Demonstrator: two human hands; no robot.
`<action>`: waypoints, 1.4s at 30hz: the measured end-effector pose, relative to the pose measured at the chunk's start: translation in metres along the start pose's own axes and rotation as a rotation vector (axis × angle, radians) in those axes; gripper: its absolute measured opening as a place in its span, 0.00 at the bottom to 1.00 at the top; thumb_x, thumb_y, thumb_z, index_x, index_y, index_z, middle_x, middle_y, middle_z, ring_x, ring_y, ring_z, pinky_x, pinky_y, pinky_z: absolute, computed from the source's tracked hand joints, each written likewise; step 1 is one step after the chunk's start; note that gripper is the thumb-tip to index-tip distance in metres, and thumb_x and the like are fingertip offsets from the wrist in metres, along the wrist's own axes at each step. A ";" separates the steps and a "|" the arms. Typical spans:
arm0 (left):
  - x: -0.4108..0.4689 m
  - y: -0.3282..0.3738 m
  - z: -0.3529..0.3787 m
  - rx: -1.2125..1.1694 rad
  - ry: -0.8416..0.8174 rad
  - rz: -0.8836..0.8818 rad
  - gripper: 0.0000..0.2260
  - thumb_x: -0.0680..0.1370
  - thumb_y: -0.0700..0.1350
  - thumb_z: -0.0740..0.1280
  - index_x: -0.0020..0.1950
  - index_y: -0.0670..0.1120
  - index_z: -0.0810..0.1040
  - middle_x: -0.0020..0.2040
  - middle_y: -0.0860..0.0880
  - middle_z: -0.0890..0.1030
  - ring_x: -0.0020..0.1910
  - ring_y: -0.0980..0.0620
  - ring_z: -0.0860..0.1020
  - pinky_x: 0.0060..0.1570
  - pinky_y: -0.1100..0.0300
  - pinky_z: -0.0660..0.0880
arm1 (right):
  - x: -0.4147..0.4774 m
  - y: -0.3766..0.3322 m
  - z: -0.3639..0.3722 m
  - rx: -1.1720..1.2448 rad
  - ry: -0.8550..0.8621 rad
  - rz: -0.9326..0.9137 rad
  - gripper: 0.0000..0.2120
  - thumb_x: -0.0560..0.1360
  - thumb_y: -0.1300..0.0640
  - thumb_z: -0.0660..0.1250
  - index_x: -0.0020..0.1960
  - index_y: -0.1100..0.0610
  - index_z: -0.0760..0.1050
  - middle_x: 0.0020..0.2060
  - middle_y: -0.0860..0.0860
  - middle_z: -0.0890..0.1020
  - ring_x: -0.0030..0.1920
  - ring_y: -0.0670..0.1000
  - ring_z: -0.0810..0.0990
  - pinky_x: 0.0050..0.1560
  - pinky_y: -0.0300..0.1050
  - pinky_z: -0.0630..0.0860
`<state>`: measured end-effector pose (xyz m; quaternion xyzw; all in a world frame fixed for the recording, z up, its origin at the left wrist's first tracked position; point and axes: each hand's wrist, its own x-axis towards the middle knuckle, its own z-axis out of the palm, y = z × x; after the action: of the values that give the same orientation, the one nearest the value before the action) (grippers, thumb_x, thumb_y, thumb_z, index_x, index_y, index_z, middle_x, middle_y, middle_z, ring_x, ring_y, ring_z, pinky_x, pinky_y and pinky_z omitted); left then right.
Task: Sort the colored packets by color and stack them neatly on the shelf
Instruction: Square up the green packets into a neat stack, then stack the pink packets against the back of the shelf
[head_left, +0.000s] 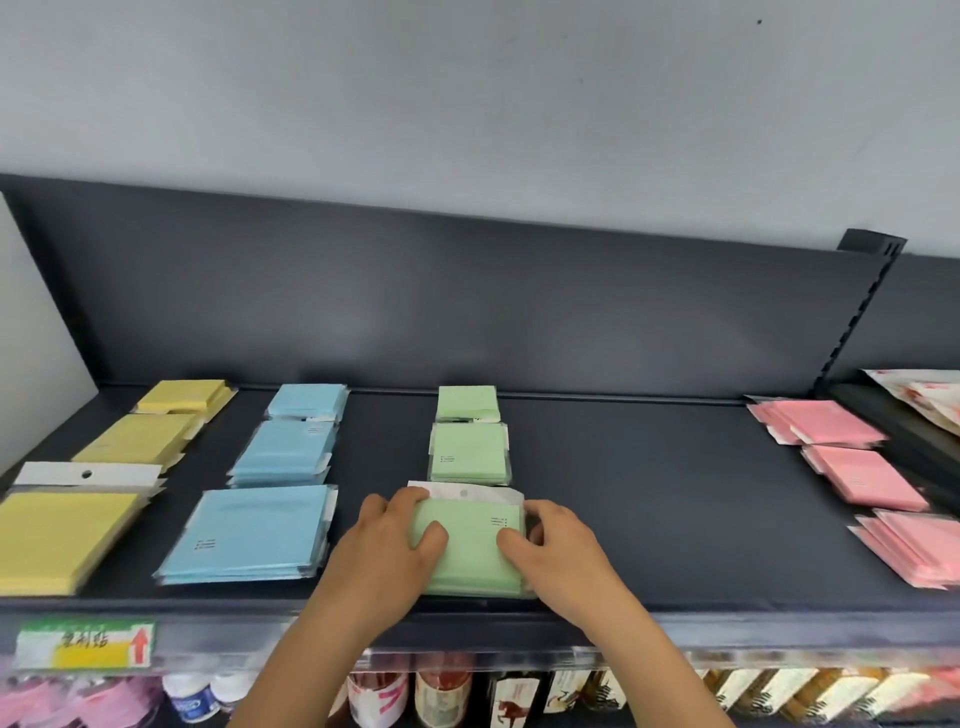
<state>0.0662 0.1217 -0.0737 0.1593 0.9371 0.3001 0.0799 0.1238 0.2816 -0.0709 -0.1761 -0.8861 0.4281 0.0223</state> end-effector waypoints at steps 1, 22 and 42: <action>-0.002 0.000 0.002 0.018 0.029 0.001 0.19 0.79 0.53 0.53 0.70 0.55 0.60 0.56 0.50 0.66 0.47 0.48 0.73 0.46 0.57 0.69 | 0.000 0.001 0.000 0.002 0.009 -0.013 0.06 0.75 0.51 0.61 0.52 0.47 0.68 0.43 0.46 0.70 0.39 0.43 0.70 0.36 0.35 0.66; -0.004 0.080 0.044 -0.125 0.494 0.548 0.10 0.74 0.43 0.67 0.54 0.51 0.80 0.55 0.55 0.73 0.54 0.63 0.63 0.56 0.57 0.65 | -0.004 0.034 -0.063 0.136 0.214 -0.135 0.19 0.76 0.52 0.64 0.67 0.48 0.68 0.57 0.45 0.72 0.53 0.43 0.73 0.53 0.34 0.69; 0.034 0.324 0.202 -0.059 -0.153 0.354 0.26 0.77 0.59 0.59 0.72 0.49 0.64 0.68 0.53 0.72 0.63 0.57 0.72 0.60 0.65 0.66 | 0.012 0.220 -0.338 -0.153 0.299 0.059 0.24 0.77 0.54 0.62 0.71 0.56 0.62 0.65 0.53 0.73 0.63 0.53 0.72 0.57 0.42 0.68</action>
<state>0.1648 0.4916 -0.0482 0.3413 0.8765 0.3239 0.1014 0.2416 0.6650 -0.0273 -0.2649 -0.8974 0.3287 0.1279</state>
